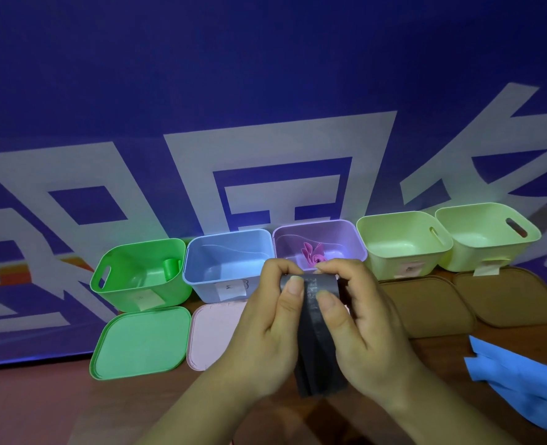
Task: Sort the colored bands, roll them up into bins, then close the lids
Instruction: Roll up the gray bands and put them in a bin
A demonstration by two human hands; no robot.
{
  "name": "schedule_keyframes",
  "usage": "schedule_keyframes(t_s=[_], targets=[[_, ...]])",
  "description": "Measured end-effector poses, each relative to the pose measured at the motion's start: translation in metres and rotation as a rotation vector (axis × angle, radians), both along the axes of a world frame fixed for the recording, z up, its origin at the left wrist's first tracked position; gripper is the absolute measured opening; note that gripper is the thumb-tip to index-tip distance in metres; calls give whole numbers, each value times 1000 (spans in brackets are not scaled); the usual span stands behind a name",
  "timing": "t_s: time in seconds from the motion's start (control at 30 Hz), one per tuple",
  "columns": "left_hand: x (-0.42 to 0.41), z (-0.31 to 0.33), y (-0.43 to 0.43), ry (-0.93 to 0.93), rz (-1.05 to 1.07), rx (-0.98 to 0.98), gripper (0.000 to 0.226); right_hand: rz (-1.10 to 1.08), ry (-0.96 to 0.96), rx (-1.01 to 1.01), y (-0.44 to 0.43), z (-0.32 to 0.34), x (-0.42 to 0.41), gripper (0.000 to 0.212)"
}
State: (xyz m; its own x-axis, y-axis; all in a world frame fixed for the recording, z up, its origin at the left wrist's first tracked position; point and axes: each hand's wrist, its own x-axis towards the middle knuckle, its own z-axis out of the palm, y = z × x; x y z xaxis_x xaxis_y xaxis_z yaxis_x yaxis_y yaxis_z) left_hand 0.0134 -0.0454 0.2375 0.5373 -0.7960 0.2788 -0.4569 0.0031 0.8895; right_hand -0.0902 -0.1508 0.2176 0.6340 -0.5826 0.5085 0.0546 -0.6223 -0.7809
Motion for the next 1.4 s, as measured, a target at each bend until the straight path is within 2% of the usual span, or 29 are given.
schedule_keyframes(t_s=[0.13, 0.27, 0.33, 0.43, 0.63, 0.83, 1.1, 1.23, 1.4], targets=[[3, -1, 1, -35, -22, 18, 30, -10, -52, -51, -2, 3, 1, 22], [6, 1, 3, -51, -27, 30, 26, -14, -42, 8, -3, 2, 2, 18], [5, 2, 2, -24, -50, 14, 20, -26, -29, 81, -3, 1, 1, 18], [3, 2, 3, 51, -66, -23, 25, -32, -30, 187, -4, 1, 2, 19], [5, -4, 2, 151, -63, -109, 36, -56, -33, 301, -4, 5, 3, 24], [8, -8, 4, 231, -64, -149, 35, -32, 10, 386, -6, 6, 4, 30], [8, -10, 3, 373, -64, -186, 32, 77, 56, 436, -12, 7, 0, 28], [8, -10, 2, 422, -35, -202, 30, 188, 39, 438, -15, 4, -6, 41], [9, -7, 1, 431, -9, -192, 28, 254, 41, 428, -18, 0, -11, 41]])
